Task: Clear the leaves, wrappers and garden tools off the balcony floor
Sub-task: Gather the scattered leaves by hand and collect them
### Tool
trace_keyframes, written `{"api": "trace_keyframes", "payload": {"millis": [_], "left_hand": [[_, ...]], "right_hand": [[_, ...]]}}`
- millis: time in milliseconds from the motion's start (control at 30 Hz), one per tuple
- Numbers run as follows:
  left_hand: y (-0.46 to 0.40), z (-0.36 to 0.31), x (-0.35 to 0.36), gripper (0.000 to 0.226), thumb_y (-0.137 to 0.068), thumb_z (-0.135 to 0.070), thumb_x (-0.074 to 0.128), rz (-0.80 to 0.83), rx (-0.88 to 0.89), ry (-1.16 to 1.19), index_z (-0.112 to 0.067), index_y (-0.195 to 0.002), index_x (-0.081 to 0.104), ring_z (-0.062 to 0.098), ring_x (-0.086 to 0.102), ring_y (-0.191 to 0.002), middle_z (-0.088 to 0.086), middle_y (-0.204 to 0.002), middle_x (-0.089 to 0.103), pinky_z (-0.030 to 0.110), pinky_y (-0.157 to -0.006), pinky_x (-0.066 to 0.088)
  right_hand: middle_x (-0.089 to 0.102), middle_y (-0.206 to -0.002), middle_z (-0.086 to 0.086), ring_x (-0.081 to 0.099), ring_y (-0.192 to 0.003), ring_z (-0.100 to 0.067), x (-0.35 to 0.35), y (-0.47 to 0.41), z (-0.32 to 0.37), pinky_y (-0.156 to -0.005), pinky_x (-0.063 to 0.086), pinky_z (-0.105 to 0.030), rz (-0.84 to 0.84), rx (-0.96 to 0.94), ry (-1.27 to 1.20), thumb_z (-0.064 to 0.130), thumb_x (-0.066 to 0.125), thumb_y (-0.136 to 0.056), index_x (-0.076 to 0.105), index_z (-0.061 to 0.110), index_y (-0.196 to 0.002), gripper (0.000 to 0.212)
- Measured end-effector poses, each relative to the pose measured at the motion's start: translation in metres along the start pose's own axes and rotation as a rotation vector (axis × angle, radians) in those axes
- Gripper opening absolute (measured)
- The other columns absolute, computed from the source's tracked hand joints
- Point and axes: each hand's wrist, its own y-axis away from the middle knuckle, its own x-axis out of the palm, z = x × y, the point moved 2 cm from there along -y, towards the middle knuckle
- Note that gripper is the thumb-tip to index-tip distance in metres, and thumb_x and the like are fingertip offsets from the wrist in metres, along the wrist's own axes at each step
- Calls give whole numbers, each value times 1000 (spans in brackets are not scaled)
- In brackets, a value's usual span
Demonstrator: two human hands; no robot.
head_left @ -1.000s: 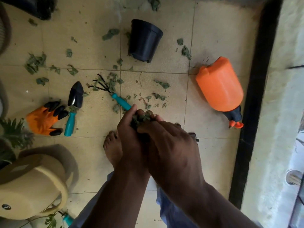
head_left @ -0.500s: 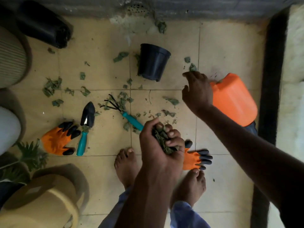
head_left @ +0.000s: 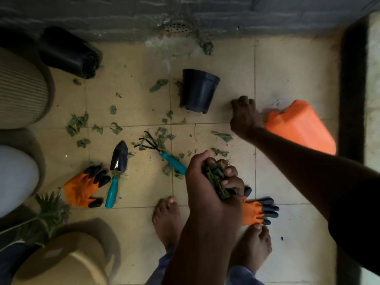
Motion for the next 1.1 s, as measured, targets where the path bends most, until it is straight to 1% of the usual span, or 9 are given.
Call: {"api": "trace_keyframes", "payload": {"millis": [133,200,300,433,567,700,800,933,1100], "left_hand": [[2,1,-4,18,-84,-18,65,-19,18,-4,-18,-72,51,9,46,-47,0,-64,49,15,-34,36],[2,0,-6,18,-90,-19,62,-38,26,-6,-18,-77,49,10,46,-48,1,-66,49,15,-34,35],[5,-3,-6,19,-93,-21,60,-49,41,-21,-17,-78,49,10,46,-49,1,-67,51,14,-35,35],[7,-7,-5,21,-94,-21,58,-45,49,-44,-16,-77,49,10,46,-50,2,-66,50,14,-34,34],[9,-16,-12,24,-95,-21,57,-22,78,-65,-17,-73,47,10,45,-51,1,-66,49,13,-35,34],[15,-29,-25,22,-95,-20,56,0,97,-104,-15,-75,49,9,47,-48,1,-64,50,14,-35,36],[18,-42,-35,22,-96,-22,55,11,120,-91,-15,-76,49,9,48,-47,1,-63,50,13,-35,37],[21,-51,-45,19,-96,-24,54,28,125,-68,-14,-81,48,9,48,-48,2,-65,50,13,-35,37],[26,-55,-54,19,-95,-23,56,22,131,-43,-14,-80,48,9,48,-49,2,-68,51,15,-35,38]], "right_hand": [[41,-138,-16,40,-120,-36,36,57,22,-90,53,-46,21,-112,-56,7,59,-87,51,7,-137,51],[42,-137,-16,40,-119,-35,52,80,30,-91,52,-46,47,-157,-79,25,56,-94,52,10,-138,47],[44,-137,-15,43,-120,-36,69,104,37,-92,48,-49,98,-176,-46,51,40,-89,52,16,-137,61],[40,-132,-12,44,-114,-37,77,116,40,-86,49,-51,87,-65,60,58,51,-79,42,26,-138,68],[35,-132,-13,41,-116,-35,82,113,52,-75,53,-44,139,53,-94,41,71,-85,35,28,-145,71],[32,-131,-12,42,-117,-32,91,110,75,-72,44,-32,137,-15,-236,22,70,-90,38,25,-140,60],[32,-131,-10,42,-115,-30,96,109,89,-69,44,-31,134,-60,-230,27,73,-88,38,26,-140,62],[33,-135,-12,43,-116,-31,101,109,99,-72,53,-35,117,-101,-134,23,70,-89,39,25,-143,62],[40,-132,-12,47,-111,-31,100,109,111,-73,53,-38,64,-236,-20,26,69,-89,42,24,-141,58]]}}
